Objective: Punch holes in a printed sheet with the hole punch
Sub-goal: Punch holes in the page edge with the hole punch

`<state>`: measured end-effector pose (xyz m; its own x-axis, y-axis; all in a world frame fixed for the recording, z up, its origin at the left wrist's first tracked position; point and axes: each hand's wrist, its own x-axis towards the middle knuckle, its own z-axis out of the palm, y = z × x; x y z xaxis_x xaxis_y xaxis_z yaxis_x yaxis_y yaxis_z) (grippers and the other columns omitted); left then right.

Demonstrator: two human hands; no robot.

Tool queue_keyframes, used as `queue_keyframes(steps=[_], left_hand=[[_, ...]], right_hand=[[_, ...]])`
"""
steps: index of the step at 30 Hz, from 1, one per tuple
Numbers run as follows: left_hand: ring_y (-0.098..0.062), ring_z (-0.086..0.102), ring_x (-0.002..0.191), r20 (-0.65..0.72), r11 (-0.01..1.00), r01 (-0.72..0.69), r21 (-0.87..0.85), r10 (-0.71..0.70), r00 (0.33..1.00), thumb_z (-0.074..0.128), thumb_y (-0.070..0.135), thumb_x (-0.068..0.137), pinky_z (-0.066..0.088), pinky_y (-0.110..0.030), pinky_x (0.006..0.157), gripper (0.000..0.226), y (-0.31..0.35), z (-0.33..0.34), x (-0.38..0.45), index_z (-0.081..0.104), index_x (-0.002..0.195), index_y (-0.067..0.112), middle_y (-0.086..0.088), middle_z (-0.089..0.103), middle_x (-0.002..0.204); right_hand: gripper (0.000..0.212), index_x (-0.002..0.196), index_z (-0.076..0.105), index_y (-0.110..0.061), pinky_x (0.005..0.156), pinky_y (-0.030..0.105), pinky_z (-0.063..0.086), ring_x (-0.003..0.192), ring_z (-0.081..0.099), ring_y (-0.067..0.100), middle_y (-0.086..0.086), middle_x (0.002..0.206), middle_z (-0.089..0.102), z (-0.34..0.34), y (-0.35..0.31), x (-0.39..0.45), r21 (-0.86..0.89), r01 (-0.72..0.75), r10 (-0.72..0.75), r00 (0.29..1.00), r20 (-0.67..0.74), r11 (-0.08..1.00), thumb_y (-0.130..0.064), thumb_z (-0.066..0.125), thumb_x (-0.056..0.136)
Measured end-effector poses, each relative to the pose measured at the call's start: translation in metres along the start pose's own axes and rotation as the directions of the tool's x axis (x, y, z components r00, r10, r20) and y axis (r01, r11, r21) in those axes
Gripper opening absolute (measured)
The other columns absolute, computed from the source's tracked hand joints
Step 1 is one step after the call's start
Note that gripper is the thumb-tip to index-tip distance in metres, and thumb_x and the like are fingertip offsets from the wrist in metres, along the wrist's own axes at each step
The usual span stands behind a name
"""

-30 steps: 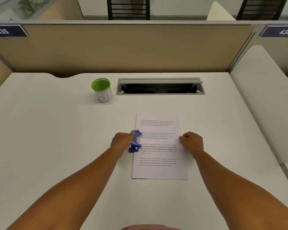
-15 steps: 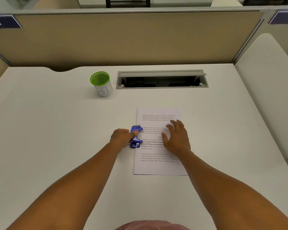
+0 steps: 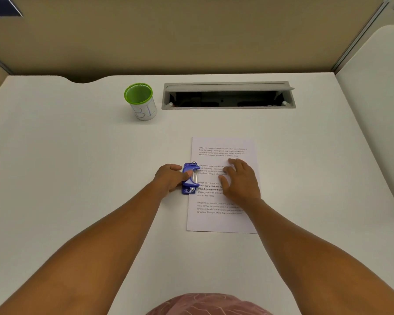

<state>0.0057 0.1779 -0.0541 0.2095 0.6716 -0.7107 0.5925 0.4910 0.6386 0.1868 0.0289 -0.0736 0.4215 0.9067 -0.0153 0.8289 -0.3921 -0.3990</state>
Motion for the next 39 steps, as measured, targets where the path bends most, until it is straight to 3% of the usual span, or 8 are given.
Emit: queue_keyframes(steps=[4,7,10,16,21,27,35,39], left_hand=[[-0.02,0.068,0.095,-0.029,0.995,-0.052,0.079,0.054,0.998,0.086,0.03,0.072,0.056,-0.037,0.089,0.055,0.0,0.0,0.007,0.059,0.117,0.018,-0.002,0.065,0.109],[-0.007,0.058,0.08,-0.098,0.958,-0.123,0.261,0.153,0.983,0.084,0.041,0.069,0.047,-0.026,0.07,0.051,-0.004,0.0,0.01,0.055,0.108,0.024,0.009,0.059,0.089],[-0.003,0.053,0.076,-0.088,0.936,-0.125,0.328,0.162,0.983,0.084,0.046,0.067,0.039,-0.024,0.061,0.053,-0.004,-0.004,0.013,0.051,0.104,0.027,0.011,0.056,0.085],[-0.01,0.057,0.083,-0.086,0.907,-0.139,0.397,0.188,0.979,0.083,0.048,0.067,0.043,-0.029,0.073,0.052,-0.006,-0.004,0.02,0.051,0.104,0.029,0.012,0.056,0.091],[-0.014,0.065,0.083,-0.104,0.917,-0.119,0.381,0.17,0.98,0.084,0.049,0.064,0.053,-0.035,0.082,0.054,-0.008,-0.004,0.022,0.051,0.102,0.029,0.008,0.063,0.089],[-0.012,0.065,0.08,-0.121,0.924,-0.111,0.367,0.166,0.979,0.084,0.05,0.061,0.053,-0.035,0.079,0.056,-0.007,-0.004,0.018,0.05,0.099,0.03,0.007,0.066,0.086],[-0.021,0.069,0.082,-0.119,0.949,-0.114,0.294,0.155,0.981,0.086,0.044,0.064,0.056,-0.042,0.086,0.056,-0.006,-0.002,0.012,0.052,0.104,0.025,0.001,0.069,0.088],[-0.025,0.073,0.082,-0.119,0.972,-0.097,0.212,0.124,0.985,0.088,0.039,0.065,0.059,-0.044,0.082,0.058,-0.005,-0.001,0.006,0.052,0.107,0.021,-0.001,0.068,0.089]], right_hand=[[0.03,0.107,0.071,-0.012,0.107,0.043,0.036,0.126,0.048,0.027,0.007,0.133,0.058,0.002,0.0,0.002,-0.017,0.0,-0.001,0.999,-0.051,1.0,-0.032,0.056,0.089],[0.028,0.102,0.073,-0.013,0.102,0.042,0.04,0.12,0.052,0.027,0.007,0.127,0.062,0.002,0.0,0.004,-0.028,-0.01,0.008,0.997,-0.079,1.0,-0.031,0.058,0.087],[0.028,0.102,0.073,-0.013,0.1,0.042,0.041,0.117,0.054,0.027,0.006,0.125,0.063,0.002,0.0,0.005,-0.04,-0.013,0.01,0.997,-0.076,0.999,-0.031,0.057,0.087],[0.028,0.102,0.072,-0.012,0.098,0.041,0.042,0.114,0.055,0.028,0.007,0.124,0.064,0.0,-0.001,0.007,-0.045,-0.014,0.011,0.998,-0.062,0.999,-0.03,0.058,0.086],[0.029,0.103,0.072,-0.01,0.099,0.042,0.043,0.116,0.055,0.029,0.009,0.125,0.063,0.0,-0.002,0.007,-0.044,-0.017,0.014,0.998,-0.055,0.999,-0.03,0.058,0.086],[0.033,0.104,0.072,-0.012,0.1,0.041,0.043,0.117,0.054,0.028,0.007,0.125,0.063,0.001,-0.002,0.008,-0.059,-0.022,0.019,0.999,-0.044,0.998,-0.035,0.058,0.085],[0.029,0.102,0.072,-0.013,0.099,0.041,0.042,0.116,0.055,0.029,0.007,0.125,0.063,0.0,-0.001,0.008,-0.048,-0.027,0.025,0.999,-0.041,0.999,-0.032,0.06,0.085],[0.029,0.103,0.073,-0.013,0.098,0.04,0.042,0.117,0.054,0.028,0.006,0.126,0.063,-0.004,-0.003,0.009,-0.049,-0.027,0.026,0.999,-0.022,0.998,-0.032,0.059,0.086]])
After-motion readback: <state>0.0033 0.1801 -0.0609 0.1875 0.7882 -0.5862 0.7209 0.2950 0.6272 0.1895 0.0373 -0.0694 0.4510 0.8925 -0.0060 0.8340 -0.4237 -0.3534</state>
